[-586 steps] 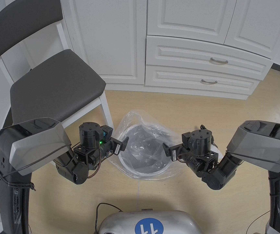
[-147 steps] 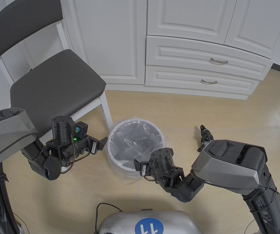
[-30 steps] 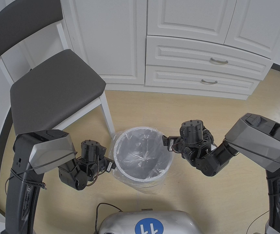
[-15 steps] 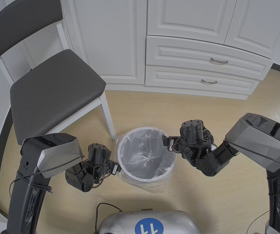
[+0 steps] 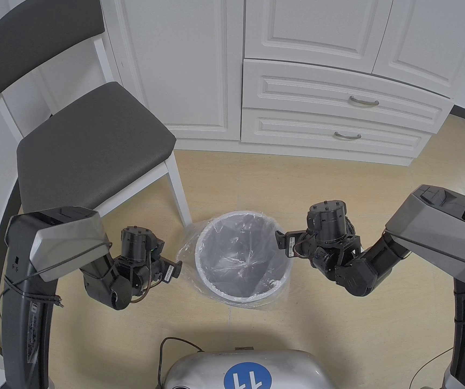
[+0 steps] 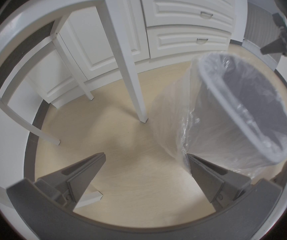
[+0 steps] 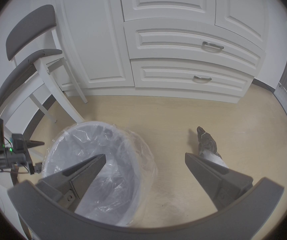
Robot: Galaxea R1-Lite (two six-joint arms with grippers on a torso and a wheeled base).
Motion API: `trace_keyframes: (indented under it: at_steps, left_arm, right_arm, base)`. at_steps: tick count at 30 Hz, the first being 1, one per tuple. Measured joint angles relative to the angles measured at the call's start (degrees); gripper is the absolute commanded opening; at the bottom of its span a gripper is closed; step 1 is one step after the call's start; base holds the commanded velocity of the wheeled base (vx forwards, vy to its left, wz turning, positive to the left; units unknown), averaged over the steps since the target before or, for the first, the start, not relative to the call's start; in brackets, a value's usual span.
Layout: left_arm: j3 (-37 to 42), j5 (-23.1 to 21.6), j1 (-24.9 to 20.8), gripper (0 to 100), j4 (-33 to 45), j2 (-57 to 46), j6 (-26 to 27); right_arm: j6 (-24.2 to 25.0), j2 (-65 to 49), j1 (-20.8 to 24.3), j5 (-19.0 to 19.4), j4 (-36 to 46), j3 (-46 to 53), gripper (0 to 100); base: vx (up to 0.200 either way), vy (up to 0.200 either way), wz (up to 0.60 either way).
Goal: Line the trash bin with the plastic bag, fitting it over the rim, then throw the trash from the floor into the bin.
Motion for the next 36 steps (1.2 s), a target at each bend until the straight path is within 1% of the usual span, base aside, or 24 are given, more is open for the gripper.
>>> trace_keyframes:
  at_steps: [4, 7, 13, 18, 24, 30, 32, 36]
  left_arm:
    - [4.3, -5.3, 0.7, 100, 0.0, -4.7, 0.1]
    - [7.1, -8.0, 0.8, 100, 0.0, -7.5, 0.2]
    - [10.4, -10.0, 0.6, 100, -0.2, -11.3, 0.1]
    - [15.3, -11.9, 0.0, 100, -2.3, -14.7, 0.0]
    - [26.9, -14.9, -1.6, 100, -11.3, -20.9, -1.0]
    - [39.7, -17.2, -3.1, 100, -24.5, -29.2, -5.1]
    - [42.7, -17.5, -3.5, 100, -26.5, -32.6, -6.6]
    - [47.0, -17.7, -4.1, 100, -27.9, -41.0, -10.8]
  right_arm:
    - [-0.7, -1.6, 0.0, 0.1, 0.0, 1.4, 100]
    - [-1.9, -3.6, -0.2, 0.2, 0.0, 3.1, 100]
    - [-4.1, -10.6, -0.4, 0.5, 0.0, 8.7, 100]
    - [-6.0, -18.3, -1.3, 2.1, -0.6, 13.8, 100]
    - [-7.6, -24.8, -2.9, 3.3, 3.4, 16.2, 100]
    - [-7.0, -31.4, -4.2, 3.5, 9.7, 18.2, 100]
    - [-6.4, -34.0, -4.5, 3.5, 10.8, 19.3, 100]
    - [-5.8, -40.0, -5.0, 3.5, 12.0, 22.4, 100]
  base:
    - [0.000, 0.000, 0.00]
    - [0.000, 0.000, 0.00]
    - [0.000, 0.000, 0.00]
    - [0.000, 0.000, 0.00]
    - [0.000, 0.000, 0.00]
    - [0.000, 0.000, 0.00]
    - [0.000, 0.000, 0.00]
    - [0.000, 0.000, 0.00]
